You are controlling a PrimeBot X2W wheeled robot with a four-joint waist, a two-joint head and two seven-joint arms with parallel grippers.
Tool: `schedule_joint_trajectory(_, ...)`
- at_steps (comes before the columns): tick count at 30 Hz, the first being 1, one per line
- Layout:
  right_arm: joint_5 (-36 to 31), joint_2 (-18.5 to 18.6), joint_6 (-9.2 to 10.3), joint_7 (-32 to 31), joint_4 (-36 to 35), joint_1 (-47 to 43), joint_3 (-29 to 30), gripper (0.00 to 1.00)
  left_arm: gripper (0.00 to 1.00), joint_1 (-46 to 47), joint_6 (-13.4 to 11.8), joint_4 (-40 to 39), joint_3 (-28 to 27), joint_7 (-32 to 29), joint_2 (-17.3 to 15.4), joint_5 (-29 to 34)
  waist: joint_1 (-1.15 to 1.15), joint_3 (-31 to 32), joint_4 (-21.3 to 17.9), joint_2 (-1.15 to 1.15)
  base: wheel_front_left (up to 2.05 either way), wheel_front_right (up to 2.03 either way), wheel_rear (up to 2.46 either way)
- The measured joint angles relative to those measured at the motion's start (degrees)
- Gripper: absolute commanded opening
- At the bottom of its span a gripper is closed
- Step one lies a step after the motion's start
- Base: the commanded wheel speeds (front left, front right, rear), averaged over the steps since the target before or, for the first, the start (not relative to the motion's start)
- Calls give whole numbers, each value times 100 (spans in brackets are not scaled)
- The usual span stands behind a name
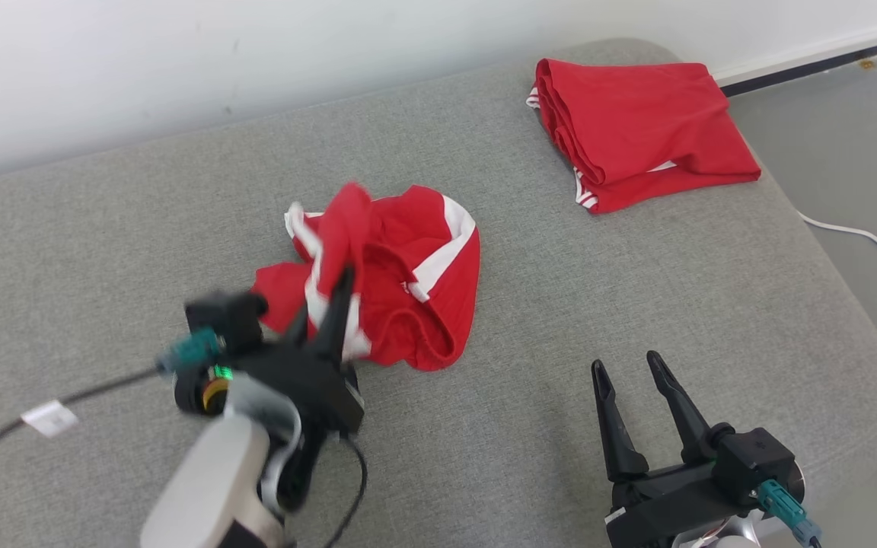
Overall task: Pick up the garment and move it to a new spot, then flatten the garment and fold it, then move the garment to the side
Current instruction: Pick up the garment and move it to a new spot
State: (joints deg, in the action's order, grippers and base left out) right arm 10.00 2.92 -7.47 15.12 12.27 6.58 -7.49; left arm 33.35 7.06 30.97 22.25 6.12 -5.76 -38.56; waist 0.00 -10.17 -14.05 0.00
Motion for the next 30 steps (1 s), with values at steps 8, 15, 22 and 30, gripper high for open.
schedule_joint_trajectory(8,-35,0,0,0,31,-5,29,100,100,-149,9,712,450,617,-23,296,0,51,155,0,0,0,0)
schedule_joint_trajectory(15,-18,0,0,0,-20,-146,24,100,100,-248,-30,-124,182,887,-326,848,0,256,389,0,0,0,0)
schedule_joint_trajectory(22,-93,-1,0,1,-94,-210,137,100,100,-1276,-224,-1310,-999,892,-534,1624,0,433,649,0,0,0,0)
schedule_joint_trajectory(30,-170,-1,0,1,-190,-264,260,100,100,-2519,-336,-2479,-2034,891,-301,2691,0,524,906,0,0,0,0)
